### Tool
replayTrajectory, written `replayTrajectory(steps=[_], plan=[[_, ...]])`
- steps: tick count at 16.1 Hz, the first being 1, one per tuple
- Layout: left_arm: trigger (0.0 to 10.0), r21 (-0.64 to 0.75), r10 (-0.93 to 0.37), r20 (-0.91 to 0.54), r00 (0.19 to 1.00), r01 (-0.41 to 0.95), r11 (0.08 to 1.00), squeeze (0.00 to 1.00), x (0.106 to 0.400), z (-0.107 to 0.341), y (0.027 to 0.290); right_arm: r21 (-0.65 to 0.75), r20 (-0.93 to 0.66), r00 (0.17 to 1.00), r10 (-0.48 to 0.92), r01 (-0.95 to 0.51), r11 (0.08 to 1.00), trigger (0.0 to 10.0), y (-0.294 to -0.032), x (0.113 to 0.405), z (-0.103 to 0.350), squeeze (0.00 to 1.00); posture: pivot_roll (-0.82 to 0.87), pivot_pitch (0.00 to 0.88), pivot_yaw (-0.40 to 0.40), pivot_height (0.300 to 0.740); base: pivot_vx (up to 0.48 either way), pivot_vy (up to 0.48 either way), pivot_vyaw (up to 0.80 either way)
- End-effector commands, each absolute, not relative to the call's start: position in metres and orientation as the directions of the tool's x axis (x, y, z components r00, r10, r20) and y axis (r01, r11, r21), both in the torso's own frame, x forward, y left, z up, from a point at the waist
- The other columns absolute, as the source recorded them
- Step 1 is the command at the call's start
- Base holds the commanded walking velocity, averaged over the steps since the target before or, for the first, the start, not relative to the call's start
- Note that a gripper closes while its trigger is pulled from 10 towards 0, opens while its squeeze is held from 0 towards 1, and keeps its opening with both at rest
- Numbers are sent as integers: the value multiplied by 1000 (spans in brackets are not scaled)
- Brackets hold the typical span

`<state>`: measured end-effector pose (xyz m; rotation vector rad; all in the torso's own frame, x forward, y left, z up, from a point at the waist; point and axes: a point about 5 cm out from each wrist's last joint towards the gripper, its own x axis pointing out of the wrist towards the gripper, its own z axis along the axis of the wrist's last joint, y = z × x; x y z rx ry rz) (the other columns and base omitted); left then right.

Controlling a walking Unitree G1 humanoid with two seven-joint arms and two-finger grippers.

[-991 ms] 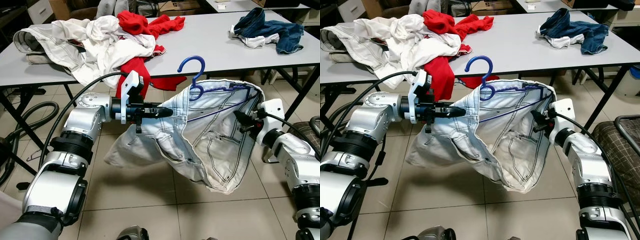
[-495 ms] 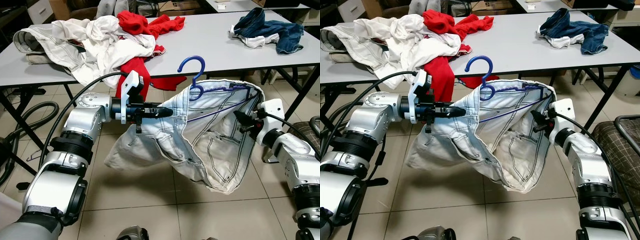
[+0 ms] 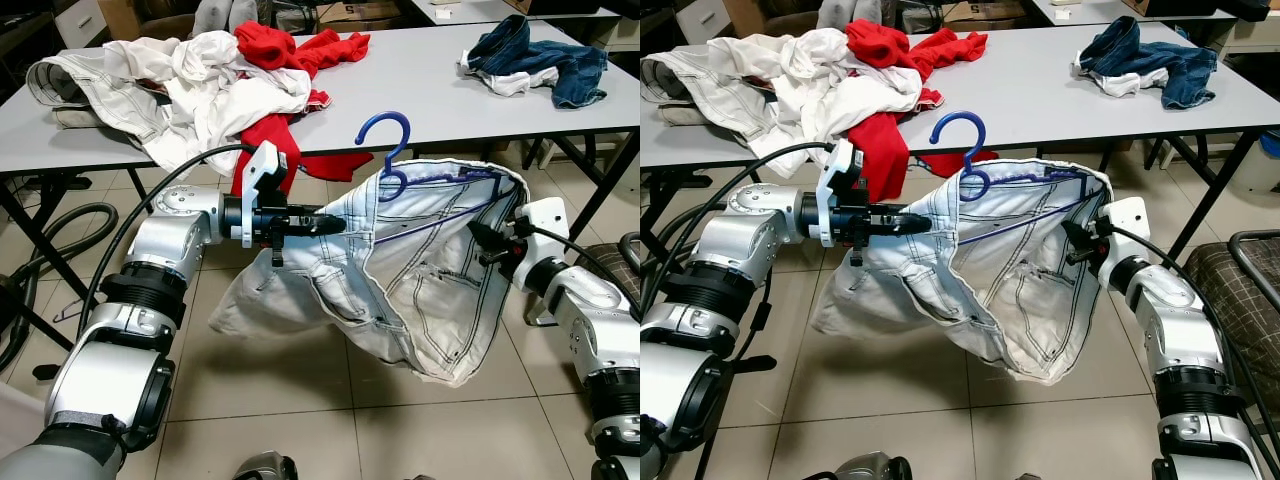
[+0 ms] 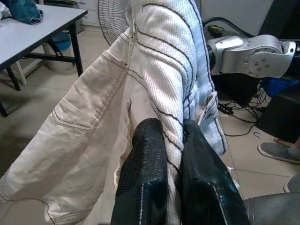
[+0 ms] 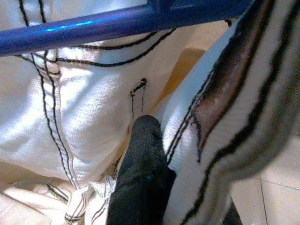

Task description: Hang hanger

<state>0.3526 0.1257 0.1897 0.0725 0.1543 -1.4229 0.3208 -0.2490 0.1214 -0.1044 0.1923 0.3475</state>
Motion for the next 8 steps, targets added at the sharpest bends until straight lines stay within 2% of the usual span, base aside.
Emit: replayTrajectory(steps=[1,5,7,8], plan=[[0,25,-984,-115,137,990,135,0,354,205,125,-81,-187,926,328,-347,934,0,-249,324,127,0,-33,0,68,740,0,0,0],[0,25,-984,-115,137,990,135,0,354,205,125,-81,-187,926,328,-347,934,0,-249,324,127,0,-33,0,68,740,0,0,0],[0,172,-857,-362,366,930,325,0,362,167,134,-22,-251,947,199,-211,977,0,-261,317,121,0,-43,0,66,740,0,0,0],[0,194,-838,-385,387,922,336,0,362,163,135,-16,-259,948,185,-196,980,0,-262,316,120,0,-43,0,66,740,0,0,0]])
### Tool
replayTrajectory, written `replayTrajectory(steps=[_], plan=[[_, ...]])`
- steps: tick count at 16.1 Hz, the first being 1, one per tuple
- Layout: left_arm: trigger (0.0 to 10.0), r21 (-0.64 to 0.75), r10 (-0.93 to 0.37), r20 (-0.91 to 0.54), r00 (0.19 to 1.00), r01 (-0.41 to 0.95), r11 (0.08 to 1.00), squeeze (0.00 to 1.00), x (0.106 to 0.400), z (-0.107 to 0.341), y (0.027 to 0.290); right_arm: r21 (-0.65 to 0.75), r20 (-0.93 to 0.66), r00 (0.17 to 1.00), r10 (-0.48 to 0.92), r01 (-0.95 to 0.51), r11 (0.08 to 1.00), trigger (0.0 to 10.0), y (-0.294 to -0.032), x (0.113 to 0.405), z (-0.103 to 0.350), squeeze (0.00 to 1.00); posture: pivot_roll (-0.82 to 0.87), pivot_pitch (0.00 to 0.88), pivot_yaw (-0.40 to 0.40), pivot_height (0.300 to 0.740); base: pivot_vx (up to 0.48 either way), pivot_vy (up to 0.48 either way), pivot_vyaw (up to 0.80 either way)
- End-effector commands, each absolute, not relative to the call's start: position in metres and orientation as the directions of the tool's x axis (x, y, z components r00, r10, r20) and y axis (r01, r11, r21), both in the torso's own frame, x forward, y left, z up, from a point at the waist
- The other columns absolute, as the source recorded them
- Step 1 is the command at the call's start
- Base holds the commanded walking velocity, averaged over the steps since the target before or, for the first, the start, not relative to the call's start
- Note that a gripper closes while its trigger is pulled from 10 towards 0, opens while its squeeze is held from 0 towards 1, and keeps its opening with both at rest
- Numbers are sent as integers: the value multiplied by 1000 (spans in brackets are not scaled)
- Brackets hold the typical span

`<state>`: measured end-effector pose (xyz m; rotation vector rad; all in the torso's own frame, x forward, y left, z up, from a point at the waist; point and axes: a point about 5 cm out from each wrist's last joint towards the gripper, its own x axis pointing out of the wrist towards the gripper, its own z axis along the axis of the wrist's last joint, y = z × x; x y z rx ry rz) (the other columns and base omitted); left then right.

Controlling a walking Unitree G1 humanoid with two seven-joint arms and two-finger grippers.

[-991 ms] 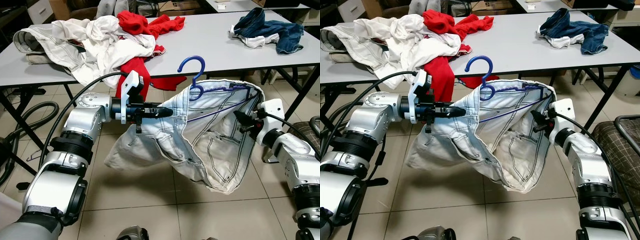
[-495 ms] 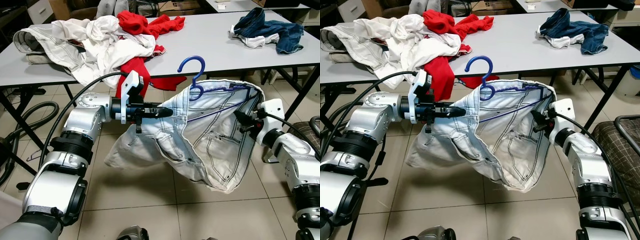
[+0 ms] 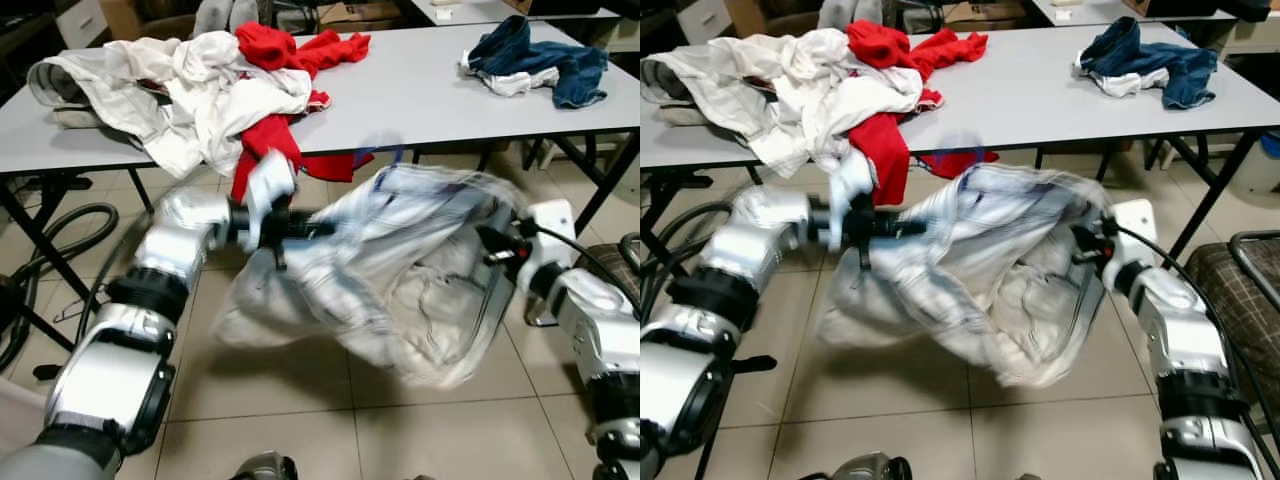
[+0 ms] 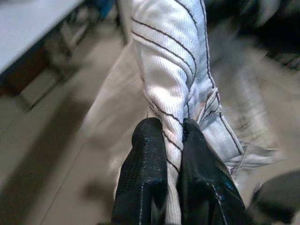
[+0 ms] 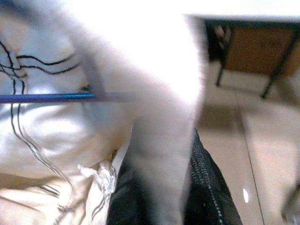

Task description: Hang hanger

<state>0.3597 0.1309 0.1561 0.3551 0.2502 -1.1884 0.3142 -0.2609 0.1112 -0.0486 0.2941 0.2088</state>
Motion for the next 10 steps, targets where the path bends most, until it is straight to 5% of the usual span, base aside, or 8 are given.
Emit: replayTrajectory(steps=[1,10], plan=[[0,193,-839,-385,386,922,336,0,362,162,135,-15,-258,948,187,-198,980,0,-262,316,120,0,-43,0,66,740,0,0,0],[0,221,-797,-441,414,910,351,0,360,144,134,-12,-239,951,197,-206,978,0,-253,314,125,0,-40,0,69,740,0,0,0]])
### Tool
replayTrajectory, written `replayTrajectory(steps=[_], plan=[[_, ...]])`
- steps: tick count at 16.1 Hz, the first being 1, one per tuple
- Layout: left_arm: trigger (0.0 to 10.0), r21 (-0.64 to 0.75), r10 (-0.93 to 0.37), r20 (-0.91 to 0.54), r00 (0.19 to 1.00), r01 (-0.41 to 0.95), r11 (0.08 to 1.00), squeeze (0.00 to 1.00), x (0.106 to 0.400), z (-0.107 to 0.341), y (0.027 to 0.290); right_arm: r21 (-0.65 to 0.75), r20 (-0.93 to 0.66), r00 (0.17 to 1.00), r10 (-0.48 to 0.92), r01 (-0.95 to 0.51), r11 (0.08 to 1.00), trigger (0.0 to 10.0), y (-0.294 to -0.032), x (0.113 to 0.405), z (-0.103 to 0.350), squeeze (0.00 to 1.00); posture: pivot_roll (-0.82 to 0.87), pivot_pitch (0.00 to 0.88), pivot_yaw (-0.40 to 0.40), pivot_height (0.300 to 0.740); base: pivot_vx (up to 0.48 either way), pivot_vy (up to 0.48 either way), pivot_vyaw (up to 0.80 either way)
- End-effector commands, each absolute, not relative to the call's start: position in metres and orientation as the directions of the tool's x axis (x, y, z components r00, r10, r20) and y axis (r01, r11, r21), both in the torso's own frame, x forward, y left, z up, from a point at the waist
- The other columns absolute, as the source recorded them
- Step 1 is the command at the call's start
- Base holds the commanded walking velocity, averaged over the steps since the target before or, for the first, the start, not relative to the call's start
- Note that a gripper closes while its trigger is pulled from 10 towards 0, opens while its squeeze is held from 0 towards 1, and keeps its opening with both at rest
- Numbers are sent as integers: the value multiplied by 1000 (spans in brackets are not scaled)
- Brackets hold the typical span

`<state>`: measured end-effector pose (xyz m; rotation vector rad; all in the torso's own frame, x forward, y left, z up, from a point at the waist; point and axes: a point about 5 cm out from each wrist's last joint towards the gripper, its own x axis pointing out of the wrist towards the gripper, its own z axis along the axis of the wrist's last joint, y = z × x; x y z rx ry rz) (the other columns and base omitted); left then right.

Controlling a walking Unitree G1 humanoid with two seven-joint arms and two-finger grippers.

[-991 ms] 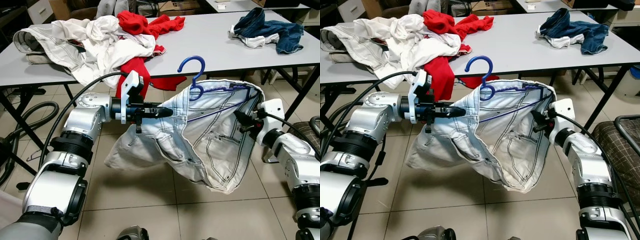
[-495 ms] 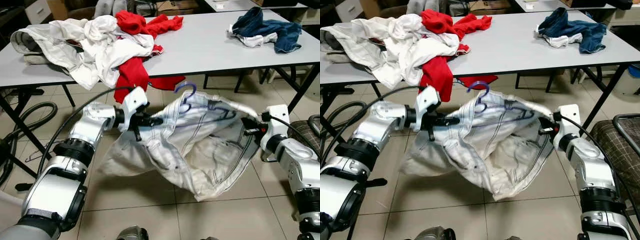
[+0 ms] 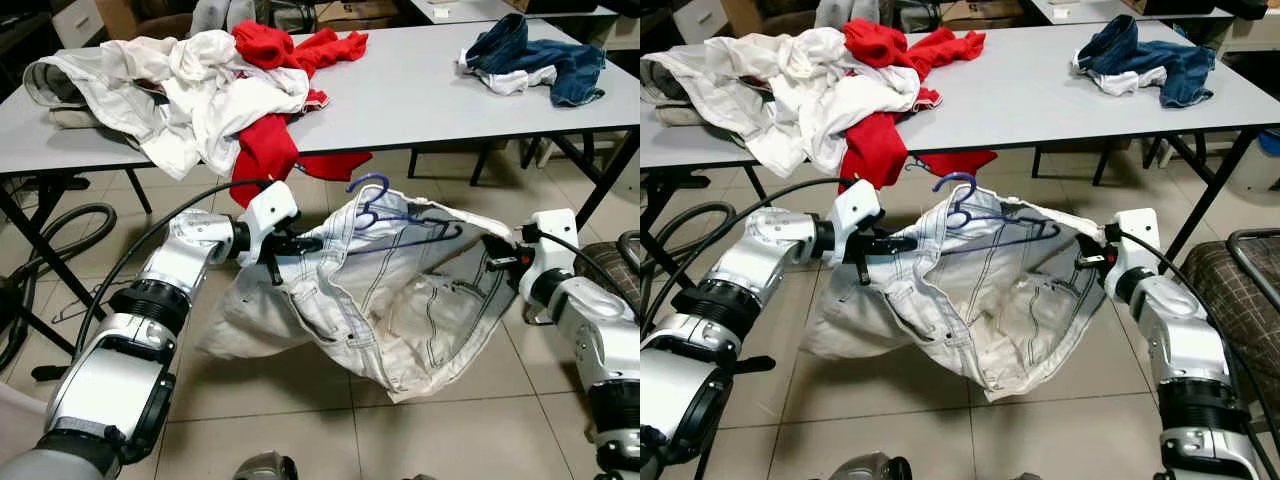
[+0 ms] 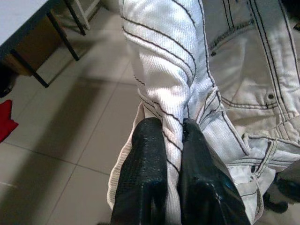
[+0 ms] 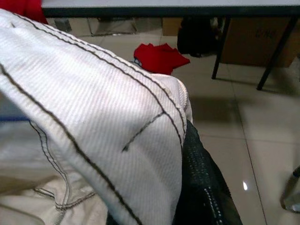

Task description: Hang hanger

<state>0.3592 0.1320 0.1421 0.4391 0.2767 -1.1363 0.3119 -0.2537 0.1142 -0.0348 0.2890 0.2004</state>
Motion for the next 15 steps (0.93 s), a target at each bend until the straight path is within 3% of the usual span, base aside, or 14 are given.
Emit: replayTrajectory(steps=[1,4,6,11,15], plan=[[0,219,-791,-458,405,914,341,0,356,135,131,-8,-213,954,210,-217,976,0,-247,315,131,0,-38,0,70,740,0,0,0],[0,209,-757,-499,422,906,367,0,351,116,122,-4,-193,942,273,-279,960,0,-230,313,137,0,-37,0,70,740,0,0,0],[0,188,-743,-477,470,880,436,0,353,111,117,-9,-208,934,289,-297,955,0,-224,309,135,0,-40,0,70,740,0,0,0],[0,-21,-782,-252,570,805,593,0,362,129,120,-35,-293,927,236,-257,966,0,-226,288,114,0,-40,0,72,740,0,0,0],[0,-131,-780,-122,613,769,625,0,369,148,128,-92,-361,908,211,-260,961,0,-222,273,92,0,-39,0,75,740,0,0,0]])
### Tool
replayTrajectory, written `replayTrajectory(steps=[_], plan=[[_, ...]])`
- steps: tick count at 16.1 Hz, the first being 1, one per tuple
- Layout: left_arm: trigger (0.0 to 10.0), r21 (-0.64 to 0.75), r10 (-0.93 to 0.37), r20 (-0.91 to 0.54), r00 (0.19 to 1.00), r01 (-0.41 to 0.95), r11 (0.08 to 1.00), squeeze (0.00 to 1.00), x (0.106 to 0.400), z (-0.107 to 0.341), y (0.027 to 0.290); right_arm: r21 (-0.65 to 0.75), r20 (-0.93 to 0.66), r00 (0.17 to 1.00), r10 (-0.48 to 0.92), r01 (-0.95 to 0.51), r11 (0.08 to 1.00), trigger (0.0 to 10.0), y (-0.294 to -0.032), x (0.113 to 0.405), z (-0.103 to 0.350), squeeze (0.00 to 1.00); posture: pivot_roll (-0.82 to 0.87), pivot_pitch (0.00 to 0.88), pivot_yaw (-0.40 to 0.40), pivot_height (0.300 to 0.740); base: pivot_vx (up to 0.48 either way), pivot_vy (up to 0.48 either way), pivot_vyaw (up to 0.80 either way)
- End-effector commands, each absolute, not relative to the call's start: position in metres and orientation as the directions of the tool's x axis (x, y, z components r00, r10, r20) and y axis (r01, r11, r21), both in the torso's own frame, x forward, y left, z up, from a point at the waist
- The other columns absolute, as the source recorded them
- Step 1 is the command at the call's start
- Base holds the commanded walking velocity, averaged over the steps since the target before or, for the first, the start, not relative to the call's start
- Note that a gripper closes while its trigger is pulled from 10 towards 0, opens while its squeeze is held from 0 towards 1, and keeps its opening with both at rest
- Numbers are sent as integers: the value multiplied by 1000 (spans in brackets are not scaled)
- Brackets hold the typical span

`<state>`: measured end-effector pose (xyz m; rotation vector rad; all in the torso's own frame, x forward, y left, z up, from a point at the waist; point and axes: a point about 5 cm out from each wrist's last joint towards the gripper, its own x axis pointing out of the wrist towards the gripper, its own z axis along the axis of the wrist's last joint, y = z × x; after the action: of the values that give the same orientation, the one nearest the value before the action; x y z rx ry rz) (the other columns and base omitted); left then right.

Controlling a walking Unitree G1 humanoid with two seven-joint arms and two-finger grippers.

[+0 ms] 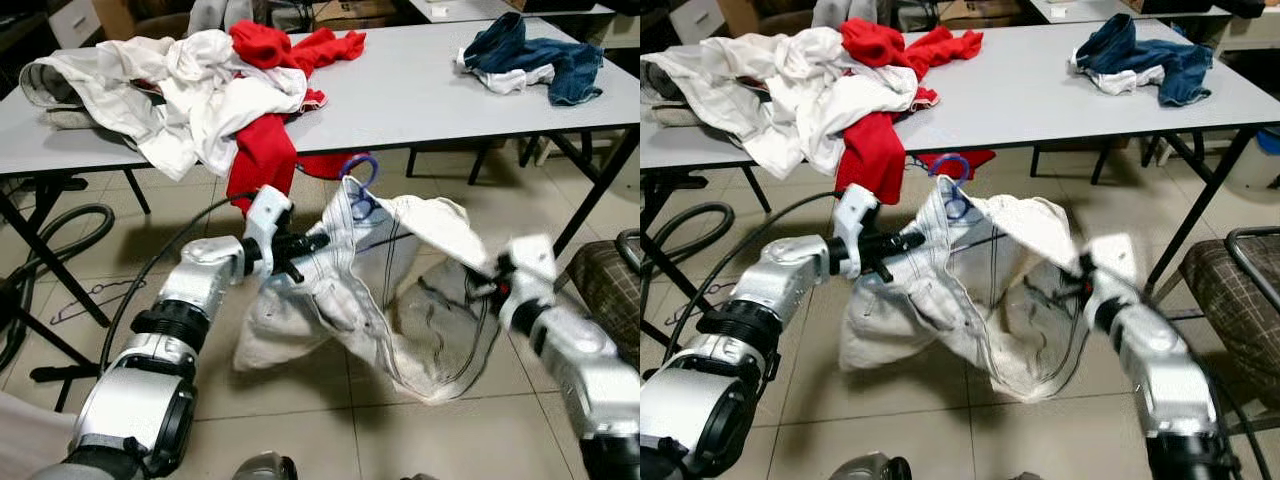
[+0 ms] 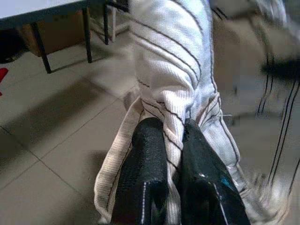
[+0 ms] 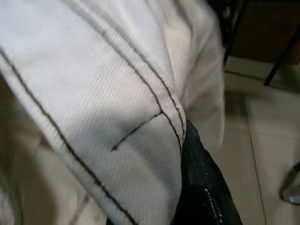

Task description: Hang hanger

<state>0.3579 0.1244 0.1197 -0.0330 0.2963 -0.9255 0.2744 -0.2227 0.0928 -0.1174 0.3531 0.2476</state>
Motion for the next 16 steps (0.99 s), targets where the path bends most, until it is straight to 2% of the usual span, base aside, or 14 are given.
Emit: replayTrajectory(steps=[1,3,5,7,8,9,10,12,14,16], plan=[[0,-164,-781,-86,618,765,623,0,370,153,127,-92,-380,898,222,-276,957,0,-217,269,85,0,-39,0,74,740,0,0,0],[0,-226,-812,-6,584,790,570,0,370,162,120,-114,-427,879,214,-287,951,0,-210,263,68,0,-37,0,74,740,0,0,0],[0,-276,-862,52,504,837,473,0,364,170,115,-119,-442,878,185,-262,958,0,-211,261,59,0,-37,0,75,740,0,0,0],[0,-327,-935,98,339,899,292,0,350,177,109,-134,-438,884,161,-241,961,0,-212,264,56,0,-37,0,77,740,0,0,0],[0,-348,-967,102,232,919,184,0,339,179,105,-162,-425,896,132,-218,962,8000,-214,269,57,0,-36,0,76,740,0,0,0],[0,-349,-974,94,206,923,162,0,336,178,104,-160,-410,903,132,-214,964,10000,-215,272,58,0,-36,0,75,740,0,0,0],[0,-341,-973,76,219,923,181,0,336,175,104,-135,-377,911,166,-231,963,10000,-214,276,63,1000,-35,0,74,740,0,0,0],[0,-310,-954,66,294,914,261,0,341,176,106,-95,-301,910,285,-326,941,10000,-212,275,78,1000,-35,0,70,740,0,0,0],[0,-232,-947,4,322,921,313,0,342,172,109,-68,-249,886,392,-420,905,10000,-211,267,91,1000,-35,0,66,740,0,0,0],[0,-148,-942,-74,327,931,335,0,342,167,112,-63,-215,820,531,-554,830,10000,-217,248,112,1000,-39,0,65,740,0,0,0]])
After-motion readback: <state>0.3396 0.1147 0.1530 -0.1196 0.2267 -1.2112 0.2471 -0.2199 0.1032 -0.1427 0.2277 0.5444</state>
